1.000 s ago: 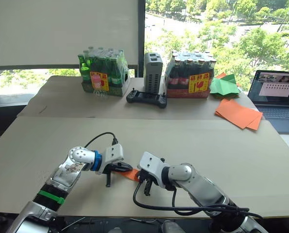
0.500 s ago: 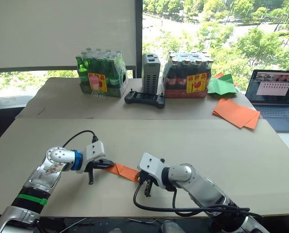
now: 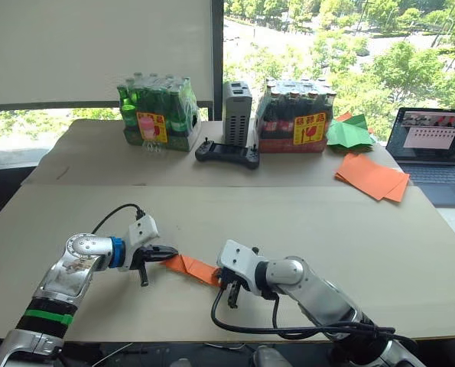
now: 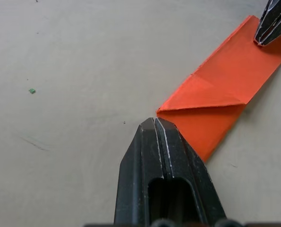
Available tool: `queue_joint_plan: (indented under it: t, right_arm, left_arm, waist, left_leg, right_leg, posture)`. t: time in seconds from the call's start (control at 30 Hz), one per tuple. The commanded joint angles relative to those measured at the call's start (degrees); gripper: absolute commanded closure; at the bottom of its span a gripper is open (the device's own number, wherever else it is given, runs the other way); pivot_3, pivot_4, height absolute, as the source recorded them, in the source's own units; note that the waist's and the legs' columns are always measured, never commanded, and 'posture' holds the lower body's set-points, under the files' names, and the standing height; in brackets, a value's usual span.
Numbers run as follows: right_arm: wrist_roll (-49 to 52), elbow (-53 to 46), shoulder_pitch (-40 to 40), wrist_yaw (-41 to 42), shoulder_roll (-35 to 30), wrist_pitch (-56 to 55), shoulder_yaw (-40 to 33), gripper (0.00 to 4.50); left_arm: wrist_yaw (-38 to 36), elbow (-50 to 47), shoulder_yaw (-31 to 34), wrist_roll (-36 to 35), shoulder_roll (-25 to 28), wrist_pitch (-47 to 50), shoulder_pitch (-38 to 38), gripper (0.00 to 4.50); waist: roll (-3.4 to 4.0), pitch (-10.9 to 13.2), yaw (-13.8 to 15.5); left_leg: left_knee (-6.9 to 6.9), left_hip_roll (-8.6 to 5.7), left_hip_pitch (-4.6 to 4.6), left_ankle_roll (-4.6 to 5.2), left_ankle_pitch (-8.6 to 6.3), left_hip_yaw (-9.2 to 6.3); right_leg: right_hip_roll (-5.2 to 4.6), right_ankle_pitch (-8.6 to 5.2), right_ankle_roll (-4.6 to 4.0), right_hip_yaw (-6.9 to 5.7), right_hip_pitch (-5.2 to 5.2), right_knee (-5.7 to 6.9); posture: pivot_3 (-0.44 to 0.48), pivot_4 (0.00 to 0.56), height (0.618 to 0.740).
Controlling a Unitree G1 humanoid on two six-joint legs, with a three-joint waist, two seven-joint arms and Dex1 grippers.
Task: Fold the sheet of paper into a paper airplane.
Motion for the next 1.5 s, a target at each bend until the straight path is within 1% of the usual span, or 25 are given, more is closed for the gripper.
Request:
queue_joint_plan:
  t: [0.03, 0.13, 0.27, 0.3, 0.37, 0.4, 0.5, 0.53, 0.57, 0.6, 0.7, 0.8, 0.97, 1.13, 1.5]
  right_arm:
    - [2.2, -6.4, -0.1, -0.5, 0.9, -3.1, -5.8, 4.48]
    - [3.7, -9.7, 0.3, -0.6, 0.9, -2.4, -9.0, 4.48]
    - [6.7, -13.8, 1.3, -1.1, 1.8, -1.4, -13.0, 3.25]
    - [7.7, -14.7, 1.7, -0.8, 1.8, -1.2, -13.7, 2.85]
    - [10.5, -16.8, 2.9, 0.9, 1.2, -1.0, -14.5, 2.26]
    - [11.8, -17.6, 3.3, 1.8, 0.7, -0.9, -14.6, 1.82]
    - [16.2, -18.5, 4.3, 4.0, -0.2, 0.9, -14.8, 0.89]
    - [17.8, -18.1, 4.6, 5.0, -0.3, 1.3, -15.0, 0.47]
    - [19.2, -17.2, 4.9, 6.6, -1.0, 1.6, -14.4, 0.15]
    - [20.3, -16.3, 5.1, 8.2, -1.6, 1.4, -13.8, 0.13]
    - [21.7, -14.1, 5.2, 9.8, -2.4, 0.8, -12.5, 0.13]
    - [19.7, -9.1, 4.1, 9.5, -1.4, -1.3, -9.6, 0.13]
    - [17.0, -2.5, 2.3, 8.4, 0.4, -4.2, -7.4, 0.13]
    - [14.5, 3.1, 0.1, 5.6, 2.3, -6.3, -9.1, 0.13]
    - [16.6, 3.7, -1.2, 3.7, 4.2, -4.0, -12.9, 0.13]
  left_arm:
    - [0.2, -7.3, 6.6, -7.6, 1.2, 6.6, 0.2, 4.50]
    - [0.8, -13.0, 10.4, -12.9, 2.1, 12.7, 2.8, 4.50]
    - [2.5, -17.7, 12.8, -14.4, 3.3, 15.4, 9.2, 4.50]
    - [3.1, -18.5, 13.1, -14.6, 3.4, 15.6, 10.3, 4.50]
    - [4.2, -19.8, 13.8, -15.4, 3.1, 16.2, 11.5, 3.97]
    - [4.6, -20.1, 14.0, -15.8, 3.1, 16.4, 11.8, 3.64]
    - [5.4, -21.0, 14.1, -16.4, 3.2, 16.8, 12.2, 2.72]
    - [5.6, -21.3, 14.1, -16.6, 3.1, 17.0, 12.3, 2.32]
    - [5.8, -21.5, 13.9, -16.6, 3.0, 17.1, 12.4, 1.95]
    - [5.8, -21.7, 13.7, -16.7, 3.1, 17.1, 12.6, 1.67]
    - [6.0, -22.1, 13.6, -17.2, 3.2, 17.3, 12.8, 1.67]
    - [5.5, -22.3, 14.0, -18.0, 3.6, 17.6, 13.3, 1.67]
    - [4.7, -23.4, 14.5, -19.0, 3.8, 17.9, 14.7, 1.67]
    - [5.0, -24.2, 15.3, -19.7, 4.5, 17.7, 15.8, 1.67]
    - [5.4, -23.3, 14.0, -19.3, 3.9, 16.4, 15.1, 1.67]
  waist:
    - [-0.01, 0.0, 0.0]
    - [0.00, 0.0, -0.1]
    - [0.03, 0.0, -0.1]
    - [0.03, 0.0, 0.0]
    - [-0.03, 0.1, 0.1]
    - [-0.05, 0.1, 0.3]
    - [-0.07, 0.1, 0.6]
    - [-0.07, 0.1, 0.7]
    - [-0.07, 0.1, 0.7]
    - [-0.07, 0.1, 0.7]
    - [-0.07, 0.1, 0.7]
    - [-0.07, 0.1, 0.7]
    - [-0.07, 0.1, 0.8]
    - [-0.08, 0.1, 1.0]
    - [-0.07, 0.1, 1.0]
  left_leg:
    - [0.00, -0.01, -0.12, 0.00, 0.00, -0.02]
    - [0.00, -0.02, -0.23, 0.01, -0.01, -0.02]
    - [0.00, -0.03, -0.23, 0.02, -0.03, -0.01]
    - [0.00, -0.03, -0.22, 0.02, -0.02, 0.00]
    - [0.00, -0.02, -0.22, 0.02, -0.02, -0.02]
    - [-0.01, -0.01, -0.22, 0.02, -0.02, -0.03]
    - [0.00, -0.02, -0.17, -0.01, -0.01, -0.04]
    - [0.00, -0.02, -0.13, -0.01, 0.00, -0.03]
    - [0.00, -0.02, -0.11, -0.01, 0.00, -0.02]
    - [0.00, -0.02, -0.11, -0.01, -0.01, -0.02]
    - [0.00, -0.01, -0.12, 0.00, -0.01, -0.02]
    - [0.00, -0.01, -0.11, -0.01, -0.01, -0.01]
    - [0.00, -0.02, -0.13, -0.01, -0.01, -0.01]
    - [0.00, -0.02, -0.13, -0.01, -0.01, 0.00]
    - [0.00, -0.01, -0.14, -0.01, -0.01, 0.00]
  right_leg:
    - [-0.02, 0.08, -0.14, -0.01, -0.09, -0.01]
    - [-0.07, 0.08, -0.14, -0.02, -0.17, -0.05]
    - [-0.11, 0.06, -0.11, -0.02, -0.18, -0.10]
    - [-0.11, 0.06, -0.11, -0.01, -0.18, -0.10]
    - [-0.10, 0.07, -0.12, -0.03, -0.18, -0.06]
    - [-0.09, 0.08, -0.15, -0.05, -0.18, -0.06]
    - [-0.08, 0.09, -0.15, -0.07, -0.13, -0.07]
    - [-0.09, 0.08, -0.15, -0.06, -0.08, -0.07]
    - [-0.09, 0.08, -0.15, -0.06, -0.05, -0.07]
    - [-0.08, 0.08, -0.15, -0.06, -0.06, -0.08]
    - [-0.07, 0.08, -0.15, -0.06, -0.06, -0.09]
    - [-0.07, 0.09, -0.16, -0.06, -0.06, -0.09]
    - [-0.08, 0.09, -0.16, -0.06, -0.07, -0.09]
    - [-0.08, 0.09, -0.17, -0.06, -0.08, -0.10]
    - [-0.08, 0.10, -0.19, -0.06, -0.09, -0.09]
  posture:
    - [0.000, 0.150, 0.733]
    - [0.000, 0.150, 0.733]
    - [0.000, 0.150, 0.733]
    - [0.000, 0.150, 0.733]
    - [0.000, 0.150, 0.733]
    - [0.000, 0.150, 0.733]
    - [0.000, 0.150, 0.733]
    - [0.000, 0.150, 0.733]
    - [0.000, 0.150, 0.733]
    - [0.000, 0.150, 0.733]
    - [0.000, 0.150, 0.733]
    - [0.000, 0.150, 0.733]
    - [0.000, 0.150, 0.733]
    - [0.000, 0.150, 0.733]
    - [0.000, 0.150, 0.733]
